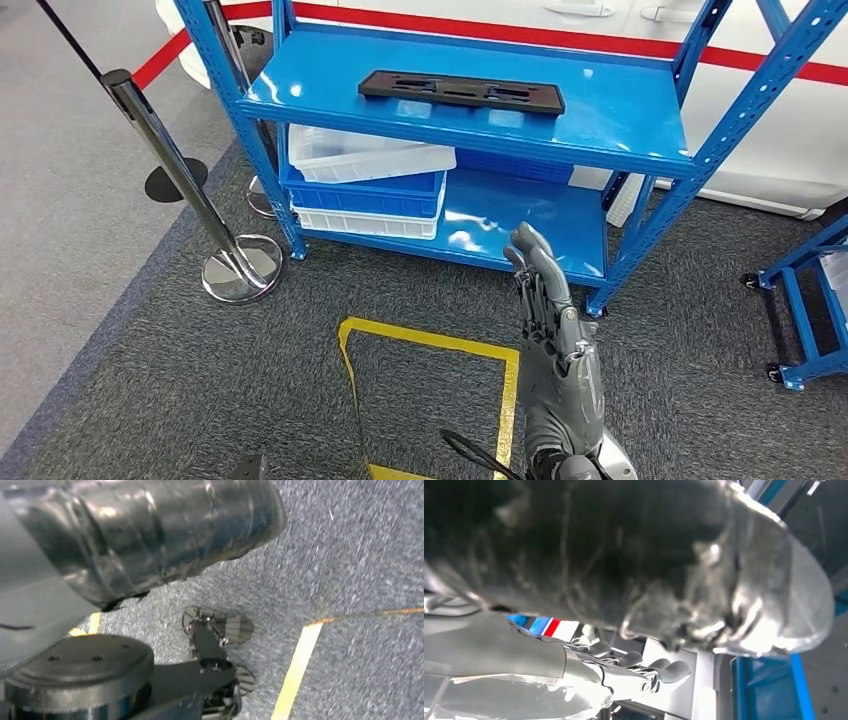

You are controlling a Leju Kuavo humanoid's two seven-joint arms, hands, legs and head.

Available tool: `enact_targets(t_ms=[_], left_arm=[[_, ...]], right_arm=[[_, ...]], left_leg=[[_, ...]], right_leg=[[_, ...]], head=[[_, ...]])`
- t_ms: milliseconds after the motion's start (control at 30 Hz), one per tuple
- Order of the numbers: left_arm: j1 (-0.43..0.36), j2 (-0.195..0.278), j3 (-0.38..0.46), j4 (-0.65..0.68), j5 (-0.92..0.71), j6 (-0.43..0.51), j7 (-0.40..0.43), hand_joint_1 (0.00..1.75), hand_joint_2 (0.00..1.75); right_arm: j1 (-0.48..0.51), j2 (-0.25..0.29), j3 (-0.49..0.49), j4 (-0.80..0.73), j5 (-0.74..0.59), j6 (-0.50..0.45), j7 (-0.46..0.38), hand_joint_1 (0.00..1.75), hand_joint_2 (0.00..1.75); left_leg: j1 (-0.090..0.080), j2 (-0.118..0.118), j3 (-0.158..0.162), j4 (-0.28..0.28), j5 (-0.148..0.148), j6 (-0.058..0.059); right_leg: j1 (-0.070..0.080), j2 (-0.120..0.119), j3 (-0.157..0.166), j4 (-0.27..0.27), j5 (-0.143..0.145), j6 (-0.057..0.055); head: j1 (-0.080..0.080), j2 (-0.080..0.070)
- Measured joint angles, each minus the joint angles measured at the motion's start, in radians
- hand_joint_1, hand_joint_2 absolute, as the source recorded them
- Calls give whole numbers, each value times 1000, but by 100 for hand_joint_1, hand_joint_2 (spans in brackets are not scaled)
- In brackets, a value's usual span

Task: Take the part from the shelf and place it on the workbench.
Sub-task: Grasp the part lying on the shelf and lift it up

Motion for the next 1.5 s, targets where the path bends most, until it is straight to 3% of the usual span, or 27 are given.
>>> enact_targets(t_ms=[67, 133, 167, 200, 233, 300, 367, 433, 533, 600, 667, 700, 733, 800, 833, 900, 1033, 1067, 1133, 1200, 1233, 1267, 1300, 1367, 1433, 1500], left_arm=[[-1, -4, -2, 0, 1, 2, 0, 0, 0], [0, -7, -6, 0, 2, 2, 0, 0, 0], [1, -9, -8, 0, 3, 3, 1, 0, 0], [2, -10, -8, 0, 3, 6, 3, 0, 0], [3, -11, -9, 0, 4, 11, 4, 0, 0], [3, -16, -9, 0, 4, 29, 6, 0, 0], [0, -24, -11, 0, 5, 52, 7, 0, 0], [-2, -34, -13, 0, 6, 72, 7, 0, 0], [2, -48, -15, 0, 6, 82, 7, 0, 0], [2, -55, -15, 0, 6, 84, 7, 0, 0], [2, -58, -16, 0, 6, 84, 7, 0, 0], [2, -59, -16, 0, 6, 85, 7, 0, 0], [3, -59, -16, 0, 6, 85, 8, 0, 0], [4, -61, -16, 0, 5, 86, 9, 0, 0], [4, -62, -16, 0, 4, 86, 9, 0, 0], [2, -63, -17, 0, 4, 89, 10, 0, 0], [0, -64, -18, 0, 4, 91, 12, 0, 0], [-1, -64, -19, 0, 4, 92, 13, 0, 0], [-2, -65, -19, 0, 4, 92, 14, 0, 0], [1, -65, -19, 0, 5, 93, 16, 0, 0], [2, -65, -19, 0, 6, 94, 16, 0, 0], [3, -65, -20, 0, 8, 96, 16, 0, 0], [4, -65, -20, 0, 12, 99, 16, 0, 0], [2, -64, -19, 0, 29, 107, 10, 0, 0], [1, -63, -19, 0, 50, 113, 3, 0, 0], [3, -63, -19, 0, 66, 116, 0, 0, 0]], right_arm=[[3, -3, -4, -9, 0, 0, 0, 0, 0], [8, -6, -8, -13, -1, 0, 0, 0, 0], [11, -7, -10, -14, -2, 0, 0, 0, 0], [13, -9, -11, -14, -4, 0, 0, 0, 0], [16, -10, -12, -15, -7, 0, 0, 0, 0], [20, -12, -14, -16, -14, 0, 0, 0, 0], [22, -14, -18, -19, -25, 1, -2, 0, 0], [27, -17, -25, -22, -39, 3, -7, 0, 0], [32, -21, -36, -27, -52, 6, -12, 0, 0], [36, -25, -39, -30, -52, 6, -13, 0, 0], [43, -27, -41, -30, -54, 5, -13, 0, 0], [46, -28, -43, -30, -57, 5, -13, 0, 0], [48, -28, -44, -30, -60, 5, -14, 0, 0], [50, -30, -46, -31, -66, 5, -16, 0, 0], [50, -31, -46, -31, -68, 5, -17, 0, 0], [52, -32, -47, -32, -70, 5, -19, 0, 0], [57, -34, -52, -34, -76, 6, -22, 0, 0], [57, -34, -53, -35, -80, 5, -24, 0, 0], [59, -34, -54, -35, -86, 5, -30, 0, 0], [63, -34, -54, -35, -87, 5, -33, 0, 0], [64, -34, -54, -35, -88, 5, -34, 0, 0], [65, -34, -54, -35, -88, 6, -34, 0, 0], [65, -34, -54, -35, -90, 8, -36, 0, 0], [64, -33, -54, -33, -104, 16, -47, 0, 0], [59, -26, -54, -27, -126, 28, -62, 0, 0], [47, -17, -54, -16, -136, 41, -69, 0, 0]], left_leg=[[2, 1, -35, 75, -37, -10], [5, 1, -105, 201, -81, -16], [6, 1, -134, 247, -86, -17], [6, 1, -150, 260, -74, -17], [6, 1, -148, 239, -46, -16], [5, 1, -104, 122, 29, -7], [-1, 1, -59, 22, 62, 3], [-6, 0, -46, -4, 55, 11], [2, 0, -33, -22, 56, 24], [4, 1, -24, -29, 54, 32], [4, 1, -19, -29, 48, 37], [5, 0, -15, -28, 43, 37], [5, -1, -9, -28, 38, 36], [6, -3, 4, -24, 25, 30], [4, -4, 7, -18, 18, 24], [1, -5, 5, -11, 8, 11], [6, -2, -1, 13, -11, -8], [7, 0, -19, 50, -29, -12], [7, 1, -90, 178, -75, -16], [7, 1, -159, 276, -87, -15], [6, 1, -170, 276, -66, -11], [4, 1, -162, 236, -28, -4], [0, 1, -138, 169, 18, 4], [-11, 2, -88, 48, 69, 21], [-19, 1, -69, 7, 66, 28], [-16, 0, -60, -9, 65, 32]], right_leg=[[-3, -2, 9, -6, -3, -10], [-2, -3, 16, -6, -8, -17], [-1, -3, 19, -5, -11, -19], [-1, -2, 23, -5, -15, -19], [-1, -1, 28, -4, -19, -19], [0, 1, 40, -3, -28, -16], [2, 1, 46, -2, -37, -7], [3, 0, 47, -5, -41, 4], [3, -3, 41, 17, -60, 18], [1, -2, -9, 117, -107, 25], [-3, -2, -82, 241, -145, 32], [-6, -2, -104, 266, -138, 35], [-11, -2, -107, 255, -113, 38], [-20, -2, -69, 141, -31, 42], [-20, -2, -45, 80, -5, 43], [-19, 0, -22, 22, 6, 35], [-15, 3, -11, 14, -7, 7], [-15, 2, -4, 12, -9, 0], [-12, -1, 4, 11, -16, -10], [-6, -1, 13, 11, -24, -15], [-4, 1, 19, 11, -29, -16], [-1, 2, 27, 11, -34, -16], [0, 3, 36, 11, -40, -16], [3, 4, 47, 10, -50, -11], [3, 3, 49, 6, -55, -3], [2, 1, 52, 2, -59, 6]], head=[[-3, 0], [-4, 0], [-4, 0], [-4, 0], [-4, 0], [-4, 0], [-4, 0], [-3, 0], [-1, 0], [3, 0], [4, 0], [4, 0], [4, 0], [5, 0], [5, 0], [5, 0], [1, 0], [-1, 0], [-5, 0], [-5, 0], [-5, 0], [-5, 0], [-5, 0], [-4, 0], [-4, 0], [-3, 0]])
